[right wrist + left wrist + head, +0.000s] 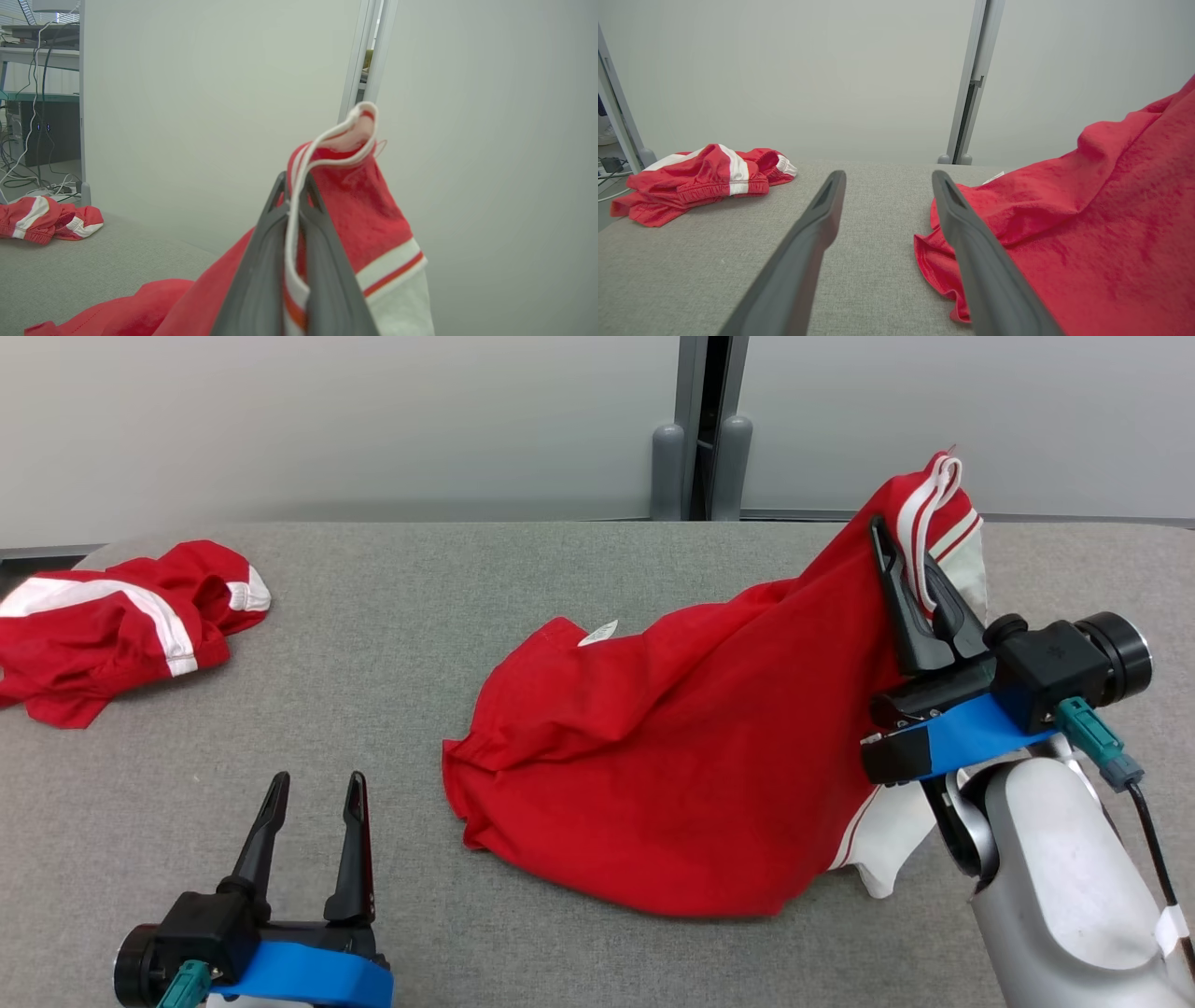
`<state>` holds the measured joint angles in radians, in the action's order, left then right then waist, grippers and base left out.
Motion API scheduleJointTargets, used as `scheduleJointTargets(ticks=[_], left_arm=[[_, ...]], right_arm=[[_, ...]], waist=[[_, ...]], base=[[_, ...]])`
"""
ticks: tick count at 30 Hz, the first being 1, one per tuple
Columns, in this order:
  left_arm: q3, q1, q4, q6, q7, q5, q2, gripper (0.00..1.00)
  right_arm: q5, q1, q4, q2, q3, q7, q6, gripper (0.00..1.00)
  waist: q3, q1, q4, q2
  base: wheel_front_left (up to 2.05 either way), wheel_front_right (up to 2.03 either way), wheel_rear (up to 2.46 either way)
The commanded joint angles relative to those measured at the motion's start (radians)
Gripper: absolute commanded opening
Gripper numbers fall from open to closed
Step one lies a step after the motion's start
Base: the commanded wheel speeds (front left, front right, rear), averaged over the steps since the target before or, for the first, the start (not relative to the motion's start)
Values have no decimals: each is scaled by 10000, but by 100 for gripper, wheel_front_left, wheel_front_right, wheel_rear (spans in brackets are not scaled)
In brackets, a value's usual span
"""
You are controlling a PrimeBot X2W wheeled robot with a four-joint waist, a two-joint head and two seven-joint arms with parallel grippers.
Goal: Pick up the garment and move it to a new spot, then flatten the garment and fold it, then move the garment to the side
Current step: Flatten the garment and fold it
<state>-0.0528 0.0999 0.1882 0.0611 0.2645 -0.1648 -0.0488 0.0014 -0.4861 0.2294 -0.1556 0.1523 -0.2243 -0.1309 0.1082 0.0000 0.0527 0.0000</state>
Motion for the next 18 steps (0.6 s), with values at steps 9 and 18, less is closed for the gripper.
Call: scheduleJointTargets(ticks=[9,18], left_arm=[[-122,284,-94,-46,-3,-37,-31,100],[-548,861,-135,-128,-3,-265,-33,100]], right_arm=[[-158,-726,834,-366,-118,-101,3,0],[-272,-2727,2663,-1065,-160,-208,3,0]], waist=[[489,0,260,0],[1425,0,914,0]], base=[[0,0,0],[0,0,0]])
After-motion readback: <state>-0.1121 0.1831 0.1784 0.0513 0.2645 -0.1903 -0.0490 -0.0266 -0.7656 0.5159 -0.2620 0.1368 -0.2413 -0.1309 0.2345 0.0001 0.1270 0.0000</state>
